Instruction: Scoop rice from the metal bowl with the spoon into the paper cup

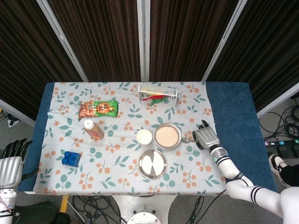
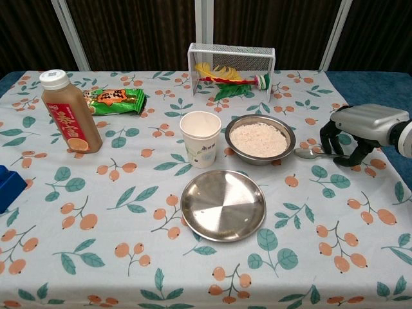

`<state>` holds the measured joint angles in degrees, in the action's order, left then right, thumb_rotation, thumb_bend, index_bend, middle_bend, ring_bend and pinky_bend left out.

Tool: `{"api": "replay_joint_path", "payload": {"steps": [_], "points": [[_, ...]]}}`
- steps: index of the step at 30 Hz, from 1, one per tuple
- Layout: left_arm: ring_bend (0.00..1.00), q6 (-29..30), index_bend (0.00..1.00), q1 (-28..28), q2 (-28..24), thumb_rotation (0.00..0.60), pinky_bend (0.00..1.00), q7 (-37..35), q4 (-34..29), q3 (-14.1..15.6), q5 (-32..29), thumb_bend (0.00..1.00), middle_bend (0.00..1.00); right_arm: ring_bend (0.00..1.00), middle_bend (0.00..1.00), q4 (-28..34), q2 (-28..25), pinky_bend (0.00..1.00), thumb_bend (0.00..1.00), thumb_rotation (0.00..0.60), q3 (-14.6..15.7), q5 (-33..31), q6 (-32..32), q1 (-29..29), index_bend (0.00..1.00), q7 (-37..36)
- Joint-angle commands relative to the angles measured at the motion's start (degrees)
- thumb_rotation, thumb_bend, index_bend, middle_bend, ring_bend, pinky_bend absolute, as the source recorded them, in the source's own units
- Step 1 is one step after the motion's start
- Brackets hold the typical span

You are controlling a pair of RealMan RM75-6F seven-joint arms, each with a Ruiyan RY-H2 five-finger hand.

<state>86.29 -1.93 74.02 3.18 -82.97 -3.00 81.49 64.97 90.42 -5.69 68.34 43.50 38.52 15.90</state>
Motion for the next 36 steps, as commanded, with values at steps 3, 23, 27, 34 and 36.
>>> {"api": "replay_joint_path", "payload": {"steps": [3,23,27,34,36], "points": [[0.11,0.39,0.22,0.23,-0.27,0.6,0.12,0.23,-0.29,0.0,0.12,0.05,0.21,0.23,0.58,5.01,-5.79,0.03,0.33,0.6,0.56,1.48,-0.66,0.71,0.56,0.81],[0.11,1.92,0.22,0.66,-0.71,0.6,0.12,1.38,-1.48,0.13,1.55,0.05,0.21,0.23,0.59,17.51,-19.64,0.03,0.33,0.6,-0.28,-5.81,-18.89,17.55,0.58,7.03],[0.11,1.97,0.22,0.7,-0.5,0.6,0.12,1.76,-1.19,0.02,1.4,0.05,0.21,0.23,0.59,15.87,-17.93,0.03,0.33,0.6,2.09,-9.08,-20.96,22.23,0.58,11.22],[0.11,1.95,0.22,0.62,-0.05,0.6,0.12,1.81,-0.75,-0.21,1.27,0.05,0.21,0.23,0.59,14.14,-16.08,0.02,0.34,0.6,8.31,-16.94,-20.01,29.92,0.58,19.44],[0.11,1.92,0.22,0.62,0.15,0.6,0.12,2.12,-0.37,-0.37,0.98,0.05,0.21,0.23,0.59,14.15,-15.26,0.02,0.34,0.6,10.14,-19.88,-19.17,32.06,0.59,21.51]]}}
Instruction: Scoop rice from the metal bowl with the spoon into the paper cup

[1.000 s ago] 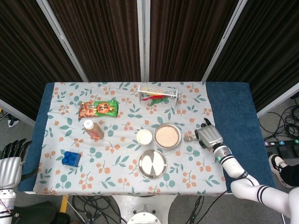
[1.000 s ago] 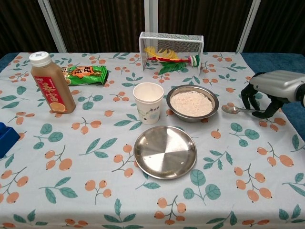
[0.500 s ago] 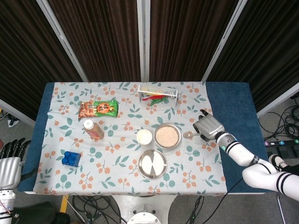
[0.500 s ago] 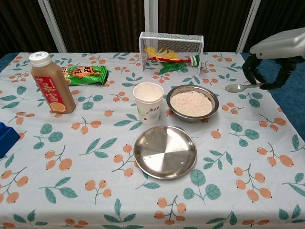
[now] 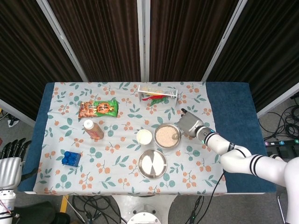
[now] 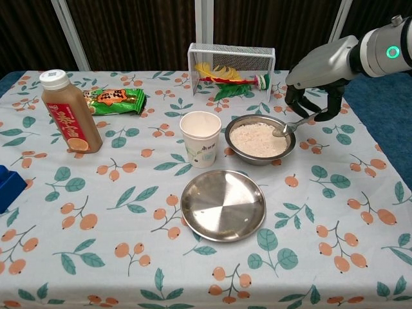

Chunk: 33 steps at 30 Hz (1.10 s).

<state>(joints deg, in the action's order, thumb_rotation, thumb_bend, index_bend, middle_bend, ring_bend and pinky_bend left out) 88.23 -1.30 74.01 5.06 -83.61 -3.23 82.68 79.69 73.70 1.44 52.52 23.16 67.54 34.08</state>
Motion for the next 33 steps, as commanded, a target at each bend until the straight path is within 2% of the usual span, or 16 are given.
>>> {"api": "replay_joint_path", "payload": {"steps": [1,8,12,17,24,33], "points": [[0.11,0.01,0.22,-0.01,0.28,0.6,0.12,0.41,0.45,-0.22,-0.34,0.05,0.21,0.23,0.59,-0.57,1.82,0.01,0.35,0.6,3.91,-5.28,1.52,4.01,0.59,4.36],[0.11,-0.49,0.22,-0.28,0.62,0.6,0.12,0.11,1.1,-0.31,-0.4,0.05,0.21,0.23,0.6,0.17,6.06,0.0,0.36,0.6,10.61,-15.74,6.42,11.19,0.6,12.87],[0.11,-0.75,0.22,-0.32,0.75,0.6,0.12,-0.3,1.47,-0.36,-0.6,0.05,0.21,0.23,0.6,1.02,8.64,0.0,0.36,0.6,13.19,-20.34,9.43,14.68,0.61,17.18],[0.11,-0.69,0.22,-0.06,0.95,0.6,0.12,-0.84,1.91,-0.31,-0.86,0.05,0.21,0.23,0.61,1.68,11.73,0.0,0.36,0.6,14.96,-25.34,12.17,17.57,0.62,20.59],[0.11,-0.59,0.22,0.21,1.27,0.6,0.12,-1.32,2.31,-0.21,-0.94,0.05,0.21,0.23,0.61,2.04,13.51,0.0,0.36,0.6,14.93,-26.72,14.73,17.95,0.62,20.31],[0.11,-0.36,0.22,0.37,1.31,0.6,0.12,-1.29,2.27,-0.23,-0.85,0.05,0.21,0.23,0.61,2.97,10.78,0.0,0.36,0.6,12.61,-20.44,17.7,12.42,0.62,12.22]]}}
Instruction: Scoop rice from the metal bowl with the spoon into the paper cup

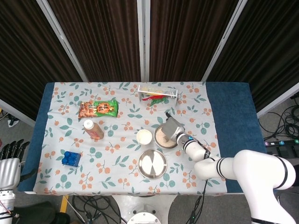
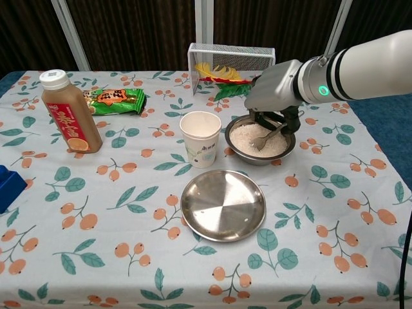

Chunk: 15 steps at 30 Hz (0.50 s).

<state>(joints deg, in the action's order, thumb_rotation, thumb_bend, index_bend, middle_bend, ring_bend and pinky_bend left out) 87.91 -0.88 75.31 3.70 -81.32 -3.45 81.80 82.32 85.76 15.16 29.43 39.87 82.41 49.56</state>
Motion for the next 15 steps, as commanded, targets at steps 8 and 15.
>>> {"api": "replay_joint_path", "payload": {"steps": [8,15], "points": [[0.11,0.13,0.22,-0.27,-0.35,0.6,0.12,0.96,-0.66,-0.18,0.39,0.05,0.21,0.24,0.61,-0.92,-3.61,0.0,0.36,0.6,-3.99,11.07,1.81,-9.49,0.62,-13.48],[0.11,-0.13,0.22,-0.51,-0.93,0.6,0.12,1.81,-1.54,-0.29,0.36,0.05,0.21,0.24,0.61,-1.5,-6.45,0.0,0.36,0.6,-6.32,17.08,1.99,-13.24,0.62,-19.22]]}}
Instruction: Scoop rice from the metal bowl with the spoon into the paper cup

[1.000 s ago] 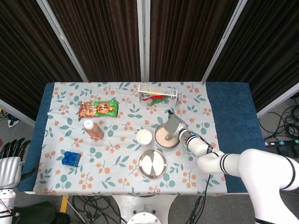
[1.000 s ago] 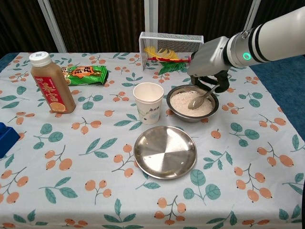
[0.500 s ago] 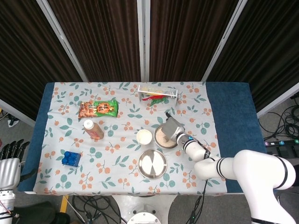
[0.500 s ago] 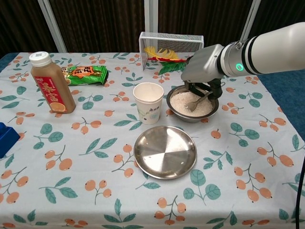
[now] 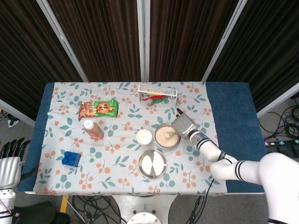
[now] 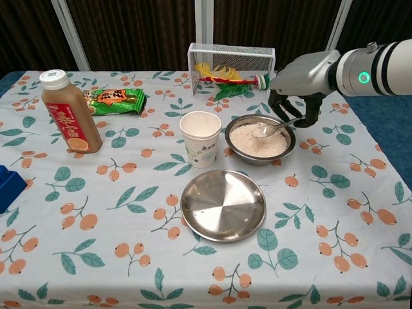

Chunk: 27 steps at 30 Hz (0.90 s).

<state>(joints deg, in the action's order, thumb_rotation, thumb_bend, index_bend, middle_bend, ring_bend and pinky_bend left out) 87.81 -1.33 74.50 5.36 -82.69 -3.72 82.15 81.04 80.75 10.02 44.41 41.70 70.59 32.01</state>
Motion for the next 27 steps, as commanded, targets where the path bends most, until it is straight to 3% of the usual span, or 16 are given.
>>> {"api": "replay_joint_path", "payload": {"steps": [1,14,27], "points": [[0.11,-0.04,0.22,-0.09,-0.17,0.6,0.12,0.26,-0.28,-0.05,0.02,0.05,0.21,0.24,0.61,-0.09,-1.89,0.0,0.36,0.6,-1.58,2.74,0.25,-1.71,0.62,-2.2],[0.11,-0.12,0.22,-0.48,-0.46,0.6,0.12,0.83,-0.91,-0.24,0.19,0.05,0.21,0.24,0.61,5.35,-6.21,0.0,0.36,0.6,-8.36,8.73,-0.15,-1.96,0.62,-5.18],[0.11,0.11,0.22,0.07,0.1,0.6,0.12,-0.77,0.32,0.06,-0.08,0.05,0.21,0.25,0.61,4.08,0.26,0.0,0.36,0.6,-9.19,3.85,-3.56,5.71,0.63,7.7]]}}
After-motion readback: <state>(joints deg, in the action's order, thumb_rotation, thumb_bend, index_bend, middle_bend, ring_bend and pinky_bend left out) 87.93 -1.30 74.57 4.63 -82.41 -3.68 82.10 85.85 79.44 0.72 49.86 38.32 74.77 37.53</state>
